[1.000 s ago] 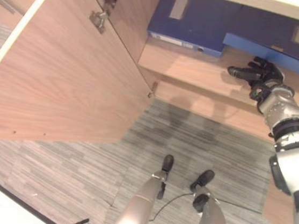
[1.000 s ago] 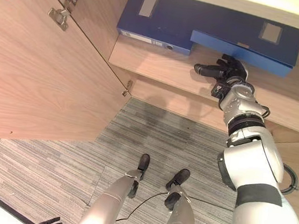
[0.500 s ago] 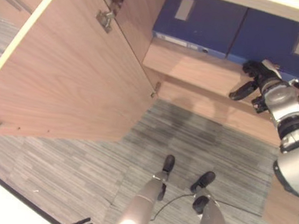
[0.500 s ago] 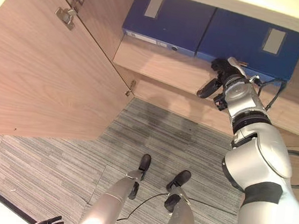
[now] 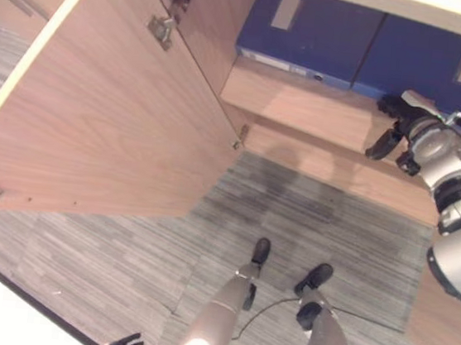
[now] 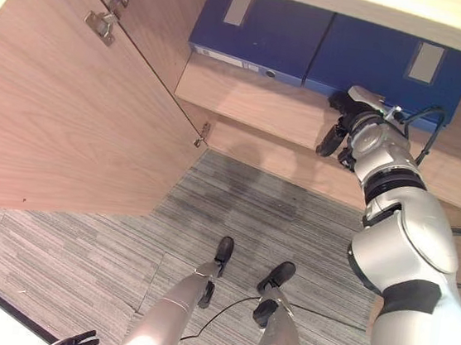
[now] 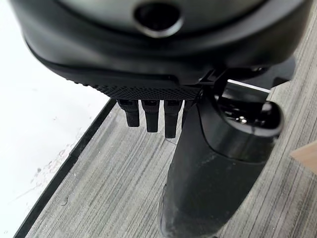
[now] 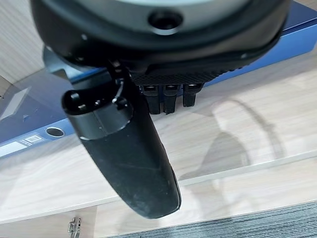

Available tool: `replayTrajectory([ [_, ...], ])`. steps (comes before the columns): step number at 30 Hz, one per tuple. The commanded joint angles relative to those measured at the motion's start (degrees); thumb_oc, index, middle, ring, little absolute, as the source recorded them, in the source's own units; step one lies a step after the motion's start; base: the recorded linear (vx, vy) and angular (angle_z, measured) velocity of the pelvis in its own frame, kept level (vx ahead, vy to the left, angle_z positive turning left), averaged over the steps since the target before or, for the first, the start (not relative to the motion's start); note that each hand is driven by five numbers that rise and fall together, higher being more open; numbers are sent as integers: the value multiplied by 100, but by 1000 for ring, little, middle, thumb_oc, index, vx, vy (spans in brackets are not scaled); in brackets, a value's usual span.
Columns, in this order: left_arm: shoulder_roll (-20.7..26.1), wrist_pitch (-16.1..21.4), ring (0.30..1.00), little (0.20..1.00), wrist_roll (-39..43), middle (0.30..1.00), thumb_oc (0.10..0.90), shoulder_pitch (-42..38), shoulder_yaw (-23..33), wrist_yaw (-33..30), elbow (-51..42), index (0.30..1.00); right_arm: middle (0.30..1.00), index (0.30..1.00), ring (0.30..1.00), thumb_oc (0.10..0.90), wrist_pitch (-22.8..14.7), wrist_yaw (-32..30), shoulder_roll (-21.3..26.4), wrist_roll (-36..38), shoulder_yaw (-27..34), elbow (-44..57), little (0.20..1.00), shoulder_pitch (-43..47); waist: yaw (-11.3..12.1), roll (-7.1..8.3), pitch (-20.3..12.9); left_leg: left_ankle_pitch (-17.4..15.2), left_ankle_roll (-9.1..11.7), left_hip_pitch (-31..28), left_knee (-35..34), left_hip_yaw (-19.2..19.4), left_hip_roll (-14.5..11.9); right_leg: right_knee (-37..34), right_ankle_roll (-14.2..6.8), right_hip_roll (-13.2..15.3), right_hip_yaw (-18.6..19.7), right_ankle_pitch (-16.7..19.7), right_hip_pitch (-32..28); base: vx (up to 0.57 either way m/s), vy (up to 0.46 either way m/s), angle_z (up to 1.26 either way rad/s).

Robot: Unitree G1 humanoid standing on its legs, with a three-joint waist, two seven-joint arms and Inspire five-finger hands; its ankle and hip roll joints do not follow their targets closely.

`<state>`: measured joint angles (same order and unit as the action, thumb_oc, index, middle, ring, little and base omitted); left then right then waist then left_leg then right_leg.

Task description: Put the empty folder in the office cabinet

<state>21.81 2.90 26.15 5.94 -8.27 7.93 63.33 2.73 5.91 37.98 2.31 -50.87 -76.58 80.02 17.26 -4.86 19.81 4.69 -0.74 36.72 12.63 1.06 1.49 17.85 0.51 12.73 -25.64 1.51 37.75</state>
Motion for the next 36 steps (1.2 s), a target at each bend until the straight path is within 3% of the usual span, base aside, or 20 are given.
replayTrajectory([
  [1,506,-91,900,900,-81,900,800,632,17,-84,361,900,900,900,900,800,240,99,340,-94,-196,-440,900,-17,-5,20,167,-199,266,-248,-405,96,-155,53,-607,229,-134,-314,-584,0,0,0],
  [6,592,-86,900,900,-105,900,800,520,-30,-90,247,900,900,900,900,800,307,248,180,-327,-214,-425,900,-307,-36,122,65,-44,354,-548,-718,86,-195,-445,-671,117,-248,-151,-988,5,-14,0],
  [8,644,-107,900,900,-201,900,800,350,-48,-89,271,900,900,900,900,800,343,347,132,-385,-96,-396,900,-589,-80,267,-137,153,424,-888,-1158,92,-205,-948,-753,-31,-371,1,-1426,52,-45,0],
  [12,645,-120,900,900,-294,900,800,207,-52,-84,372,900,900,900,900,800,343,358,54,-407,41,-358,900,-754,-120,361,-253,285,485,-1231,-1522,96,-214,-1270,-797,-158,-428,98,-1767,46,-21,4],
  [13,548,-153,900,900,-317,900,800,69,-77,-100,405,900,900,900,900,800,342,363,-40,-438,132,-322,900,-941,-175,463,-370,348,536,-1437,-1669,131,-263,-1505,-816,-254,-447,158,-2021,76,2,-6],
  [14,493,-141,900,900,-394,900,800,30,-105,-95,351,900,900,900,900,800,340,442,-168,-562,136,-283,900,-1100,-240,557,-495,332,561,-1628,-1694,142,-316,-1683,-835,-324,-390,208,-2270,77,1,-5],
  [17,439,-155,900,900,-587,900,800,-70,-158,-106,398,900,900,900,900,800,324,582,-324,-841,99,-271,900,-1225,-327,634,-595,268,563,-1877,-1702,200,-357,-1843,-843,-375,-331,248,-2539,42,32,-10],
  [20,222,-177,900,900,-1501,900,800,-467,-453,-181,604,900,900,900,900,800,266,712,-704,-1668,-11,-171,900,-1594,-517,744,-790,199,447,-2299,-1620,381,-376,-1958,-766,-376,-197,299,-2892,10,94,-24],
  [23,50,-205,900,900,-1959,900,800,-667,-614,-153,558,900,900,900,900,800,208,815,-869,-1893,95,115,900,-1981,-743,890,-1079,-47,408,-2752,-1560,570,-420,-2070,-740,-480,30,238,-3209,78,64,-48],
  [26,-90,-205,900,900,-2242,900,800,-780,-772,-158,566,900,900,900,900,800,157,856,-1022,-1993,77,398,900,-2212,-890,934,-1218,-164,396,-2960,-1548,697,-446,-2137,-732,-548,167,227,-3314,84,52,-43],
  [30,-361,-206,900,900,-2627,900,800,-855,-928,-194,640,900,900,900,900,800,88,831,-1128,-1460,351,1378,900,-2913,-1221,960,-1430,-330,335,-3306,-1540,987,-475,-2195,-744,-653,498,219,-3403,82,65,-57],
  [35,-541,-176,900,900,-2566,900,800,-1049,-918,-388,926,900,900,900,900,800,-23,611,-1632,-557,774,1610,900,-3950,-1368,1012,-1528,-464,322,-3423,-1525,602,-357,-2185,-778,-759,999,352,-3253,48,77,-79],
  [36,-638,-206,900,900,-2655,900,800,-1149,-951,-412,1048,900,900,900,900,800,-42,439,-1805,-191,1236,1483,900,-4617,-1531,992,-1608,-529,271,-3565,-1618,618,-357,-2210,-790,-807,1133,377,-3242,70,61,-84],
])
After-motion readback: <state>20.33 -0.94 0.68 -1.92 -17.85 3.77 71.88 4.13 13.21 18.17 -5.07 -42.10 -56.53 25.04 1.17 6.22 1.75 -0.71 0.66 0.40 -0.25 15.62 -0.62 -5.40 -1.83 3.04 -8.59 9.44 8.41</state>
